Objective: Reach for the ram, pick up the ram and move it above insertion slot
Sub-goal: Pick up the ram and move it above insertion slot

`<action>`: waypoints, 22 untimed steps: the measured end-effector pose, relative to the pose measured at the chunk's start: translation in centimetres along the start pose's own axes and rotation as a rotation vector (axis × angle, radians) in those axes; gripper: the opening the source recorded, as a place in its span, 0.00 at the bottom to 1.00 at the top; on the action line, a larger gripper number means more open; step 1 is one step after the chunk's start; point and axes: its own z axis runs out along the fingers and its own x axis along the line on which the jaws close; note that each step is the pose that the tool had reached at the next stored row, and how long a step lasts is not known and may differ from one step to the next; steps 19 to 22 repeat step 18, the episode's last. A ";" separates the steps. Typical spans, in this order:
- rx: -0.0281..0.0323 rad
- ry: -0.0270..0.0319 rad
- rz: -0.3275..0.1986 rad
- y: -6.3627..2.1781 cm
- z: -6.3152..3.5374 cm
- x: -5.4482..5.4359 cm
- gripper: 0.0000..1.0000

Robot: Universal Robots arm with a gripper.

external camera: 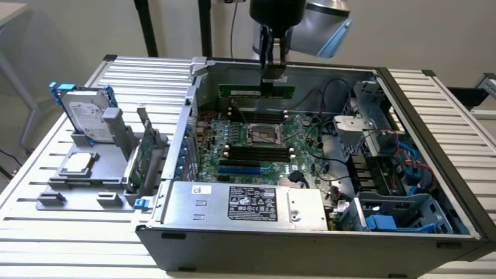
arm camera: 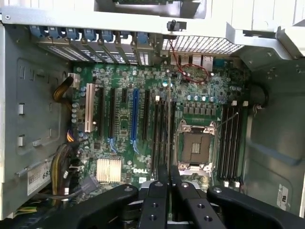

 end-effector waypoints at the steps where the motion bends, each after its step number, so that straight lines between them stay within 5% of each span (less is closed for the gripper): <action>1: 0.0000 0.0000 0.001 -0.09 0.00 -0.1 0.13; 22: 0.0002 -0.0002 0.027 -0.72 0.02 -0.9 0.13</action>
